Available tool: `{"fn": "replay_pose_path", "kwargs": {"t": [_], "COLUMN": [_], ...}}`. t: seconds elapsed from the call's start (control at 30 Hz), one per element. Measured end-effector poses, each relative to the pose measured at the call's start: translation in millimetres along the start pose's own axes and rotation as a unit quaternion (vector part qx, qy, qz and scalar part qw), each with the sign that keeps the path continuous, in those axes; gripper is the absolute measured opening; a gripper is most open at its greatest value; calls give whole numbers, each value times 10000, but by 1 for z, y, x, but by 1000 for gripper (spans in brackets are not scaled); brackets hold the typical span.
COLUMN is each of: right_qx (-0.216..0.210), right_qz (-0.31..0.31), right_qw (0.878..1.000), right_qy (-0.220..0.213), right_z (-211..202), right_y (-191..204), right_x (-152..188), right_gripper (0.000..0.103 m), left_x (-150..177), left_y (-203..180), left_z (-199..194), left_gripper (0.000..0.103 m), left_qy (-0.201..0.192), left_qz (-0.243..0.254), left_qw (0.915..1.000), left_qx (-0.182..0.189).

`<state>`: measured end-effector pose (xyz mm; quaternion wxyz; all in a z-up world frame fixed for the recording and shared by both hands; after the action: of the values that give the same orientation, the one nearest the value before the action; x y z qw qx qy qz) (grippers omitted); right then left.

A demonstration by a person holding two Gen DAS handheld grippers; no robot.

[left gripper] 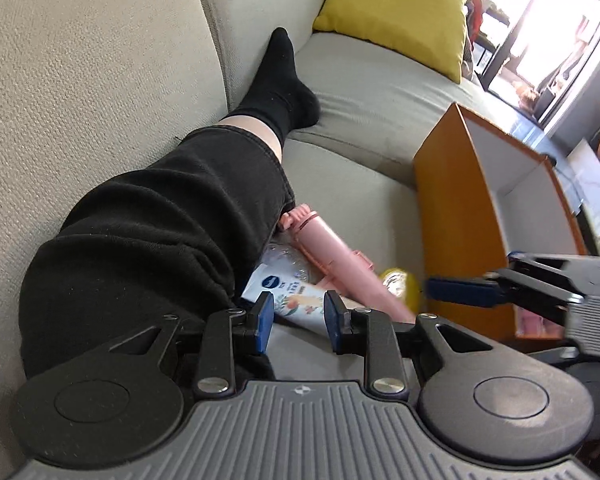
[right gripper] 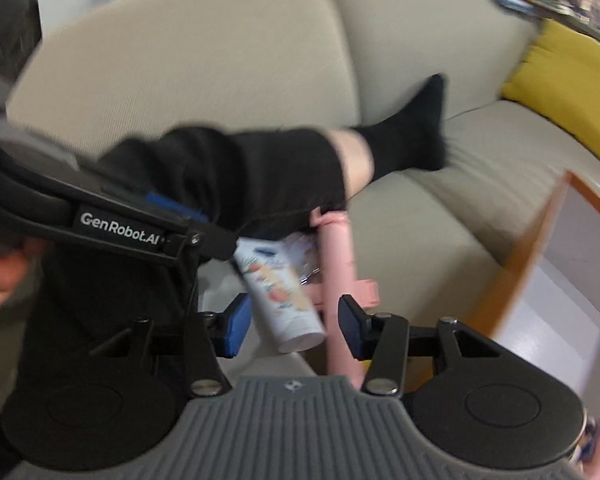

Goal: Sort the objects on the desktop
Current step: 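Move both tools to the pink fan and lotion tube beside the leg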

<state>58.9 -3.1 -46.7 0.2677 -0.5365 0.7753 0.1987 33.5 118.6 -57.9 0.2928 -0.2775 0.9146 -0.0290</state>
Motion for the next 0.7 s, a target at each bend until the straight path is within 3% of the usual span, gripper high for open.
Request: {"fn": "replay_pose_path", "kwargs": {"t": [0.17,0.37,0.5,0.7], "right_qx": [-78,155,305,197], "right_qz": [-256,-588,-801,-649], "right_qw": [9990,9965,9942,9962], "right_qy": [359,571,646,551], "right_z": [32,57,72,78], "right_y": [12,19,23,21], "right_x": [3,4,2,-7], "right_gripper": [50,53,53,48], "left_x": [3,0,-3,-7], "left_y": [11,12,18,28], "left_z": [7,8,6,3], "left_gripper": [30,30,30,30], "left_qy": [-156,-287,-378,-442], "left_qz": [113,199,2,-354], "left_qw": [9998,9991,9980,9952], "left_qx": [-35,222,507,801]}}
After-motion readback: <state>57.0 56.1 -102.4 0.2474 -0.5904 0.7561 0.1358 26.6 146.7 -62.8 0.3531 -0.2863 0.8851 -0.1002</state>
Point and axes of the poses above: each gripper's, at about its wrist camera, not at the fingertips, and z roughly the way its jaws point, y to its left, x to its underside, the point moved 6 cm from there along z, roughly the way its jaws point, and after that the axes turned 1 degree about -z, right-handed, at the moved point
